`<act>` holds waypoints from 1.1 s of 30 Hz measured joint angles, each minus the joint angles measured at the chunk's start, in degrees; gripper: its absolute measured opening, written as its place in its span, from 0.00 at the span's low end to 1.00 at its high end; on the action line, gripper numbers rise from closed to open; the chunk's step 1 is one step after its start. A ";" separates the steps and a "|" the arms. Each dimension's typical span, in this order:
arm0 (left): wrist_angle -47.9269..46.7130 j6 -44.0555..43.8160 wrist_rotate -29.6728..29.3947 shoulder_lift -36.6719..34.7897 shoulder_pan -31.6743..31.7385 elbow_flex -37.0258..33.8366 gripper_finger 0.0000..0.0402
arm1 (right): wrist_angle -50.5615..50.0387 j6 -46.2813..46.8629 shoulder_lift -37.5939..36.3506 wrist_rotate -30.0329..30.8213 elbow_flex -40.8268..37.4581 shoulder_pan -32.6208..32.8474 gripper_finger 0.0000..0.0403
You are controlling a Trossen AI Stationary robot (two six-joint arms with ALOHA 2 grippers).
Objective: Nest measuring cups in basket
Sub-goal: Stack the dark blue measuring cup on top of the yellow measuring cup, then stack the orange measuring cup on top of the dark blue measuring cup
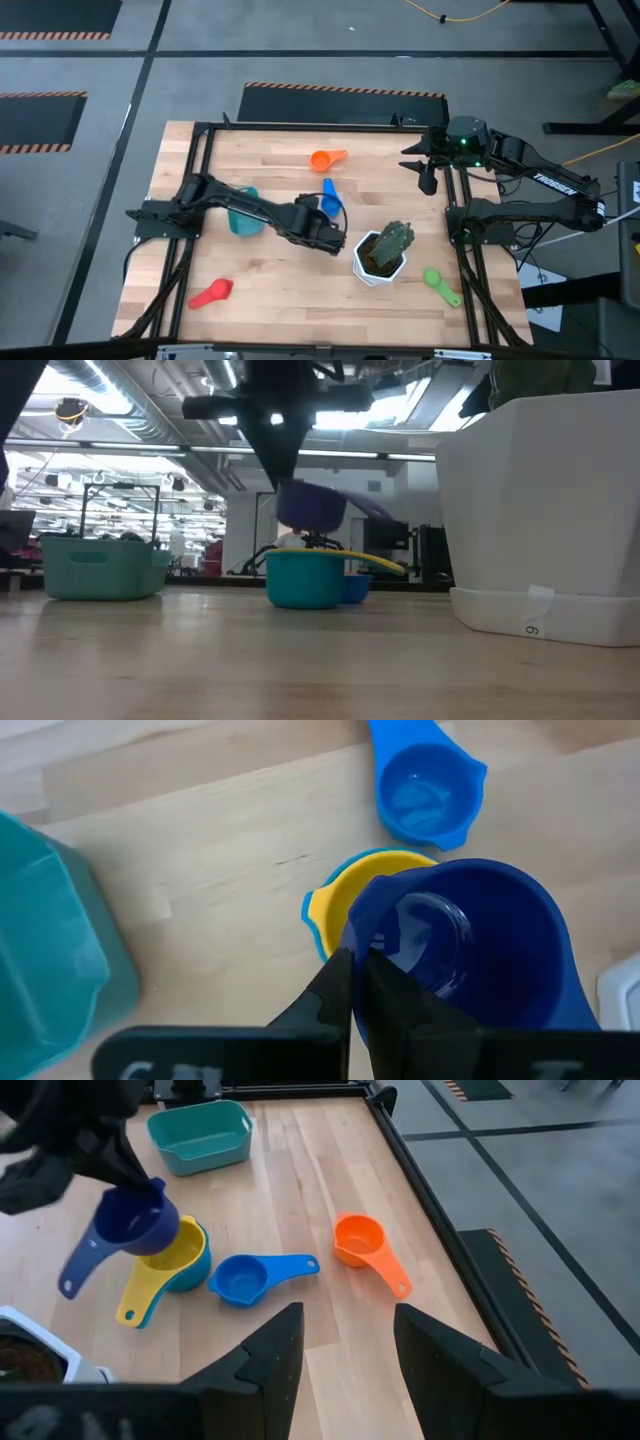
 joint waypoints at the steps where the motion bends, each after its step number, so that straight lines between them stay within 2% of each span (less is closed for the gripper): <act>1: 0.36 -0.09 -0.01 0.25 0.28 0.00 0.01 | -0.25 -0.01 0.00 0.00 0.00 0.00 0.40; 8: 0.58 -1.46 -0.24 0.36 2.01 0.00 0.01 | -1.15 -0.33 0.00 0.00 0.00 0.00 0.40; 16: 1.09 -5.25 3.80 2.41 2.52 -0.04 0.01 | -1.16 -0.42 0.00 0.00 0.00 0.00 0.40; 20: 1.41 -5.92 3.66 3.33 2.54 0.00 0.02 | -1.17 -0.42 0.00 0.00 0.00 0.00 0.40; 33: 0.98 -5.51 4.74 3.27 4.01 0.00 0.14 | -1.14 -0.42 -0.02 0.00 0.00 -0.01 0.40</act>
